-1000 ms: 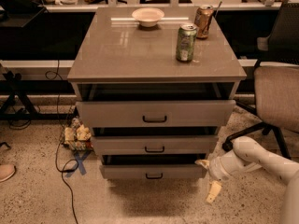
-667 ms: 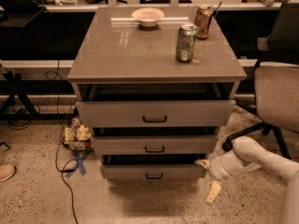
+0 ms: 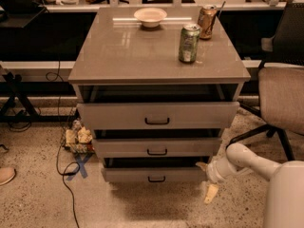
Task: Open bottom drawer
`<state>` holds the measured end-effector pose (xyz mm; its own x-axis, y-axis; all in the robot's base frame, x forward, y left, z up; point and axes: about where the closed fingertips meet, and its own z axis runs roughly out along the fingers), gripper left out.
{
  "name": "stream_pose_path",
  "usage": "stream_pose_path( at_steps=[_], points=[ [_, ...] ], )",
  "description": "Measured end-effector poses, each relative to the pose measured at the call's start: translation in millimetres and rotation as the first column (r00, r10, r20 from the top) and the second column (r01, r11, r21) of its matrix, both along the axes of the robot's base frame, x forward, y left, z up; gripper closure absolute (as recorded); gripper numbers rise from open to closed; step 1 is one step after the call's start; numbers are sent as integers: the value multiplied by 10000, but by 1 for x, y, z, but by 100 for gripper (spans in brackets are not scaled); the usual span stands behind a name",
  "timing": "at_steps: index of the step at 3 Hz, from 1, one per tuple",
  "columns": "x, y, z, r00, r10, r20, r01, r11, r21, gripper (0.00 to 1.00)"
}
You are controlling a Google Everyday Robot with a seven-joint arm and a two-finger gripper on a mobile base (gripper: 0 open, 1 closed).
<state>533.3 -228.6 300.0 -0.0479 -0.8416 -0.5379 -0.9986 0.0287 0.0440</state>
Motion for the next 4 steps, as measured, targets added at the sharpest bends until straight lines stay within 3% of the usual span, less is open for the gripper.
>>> stream_pose_path(
  at_steps=[1, 2, 3, 4],
  points=[
    [13, 7, -25, 9990, 216, 399, -189, 9977, -654, 0],
    [30, 35, -75, 9926, 649, 1030, -492, 9877, -1482, 0],
    [31, 40, -81, 9918, 673, 1086, -507, 9876, -1489, 0],
    [50, 54, -95, 9826, 704, 1718, -417, 9853, -1657, 0]
  ],
)
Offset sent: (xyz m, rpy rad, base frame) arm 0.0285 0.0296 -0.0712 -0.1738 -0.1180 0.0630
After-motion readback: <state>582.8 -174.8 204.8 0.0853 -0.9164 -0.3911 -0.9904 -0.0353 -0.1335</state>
